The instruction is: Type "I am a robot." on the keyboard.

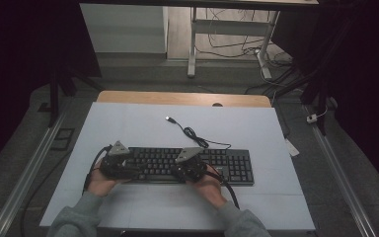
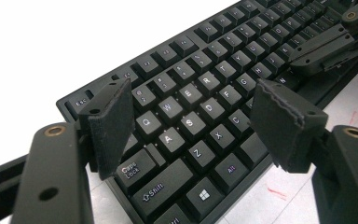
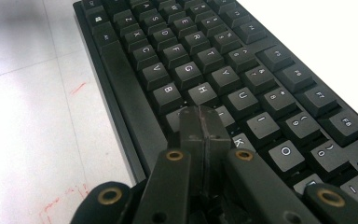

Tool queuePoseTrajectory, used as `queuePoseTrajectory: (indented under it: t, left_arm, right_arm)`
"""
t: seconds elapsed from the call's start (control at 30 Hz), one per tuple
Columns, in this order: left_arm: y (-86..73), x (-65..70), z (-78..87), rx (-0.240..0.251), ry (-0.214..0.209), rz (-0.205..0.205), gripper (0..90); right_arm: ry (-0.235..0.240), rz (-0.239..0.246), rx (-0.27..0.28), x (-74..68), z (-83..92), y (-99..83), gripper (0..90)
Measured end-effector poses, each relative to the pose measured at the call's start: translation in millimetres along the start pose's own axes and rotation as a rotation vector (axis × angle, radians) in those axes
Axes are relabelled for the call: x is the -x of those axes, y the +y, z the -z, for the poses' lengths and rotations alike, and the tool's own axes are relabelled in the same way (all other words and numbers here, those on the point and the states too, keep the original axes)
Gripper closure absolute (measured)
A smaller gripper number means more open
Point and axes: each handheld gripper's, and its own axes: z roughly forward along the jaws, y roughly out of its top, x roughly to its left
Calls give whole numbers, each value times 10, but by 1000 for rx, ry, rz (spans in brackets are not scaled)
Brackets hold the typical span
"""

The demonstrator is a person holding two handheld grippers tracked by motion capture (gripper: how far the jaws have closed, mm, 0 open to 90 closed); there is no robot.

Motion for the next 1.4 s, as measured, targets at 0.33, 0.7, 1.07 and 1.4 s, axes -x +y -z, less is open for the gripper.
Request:
queuePoseTrajectory:
  t: [0.33,0.7,1.07,1.4]
  left_arm:
    - [-2,0,4,1,2,1,304]
    - [-3,-7,19,7,4,3,304]
    - [1,3,8,4,4,-3,304]
    - [0,12,7,3,4,-3,302]
  right_arm:
    - [-16,-1,55,2,110,23,895]
    - [-37,-44,116,105,308,-22,824]
    - [-105,-93,154,228,588,-240,612]
    - [-153,-133,156,325,789,-456,492]
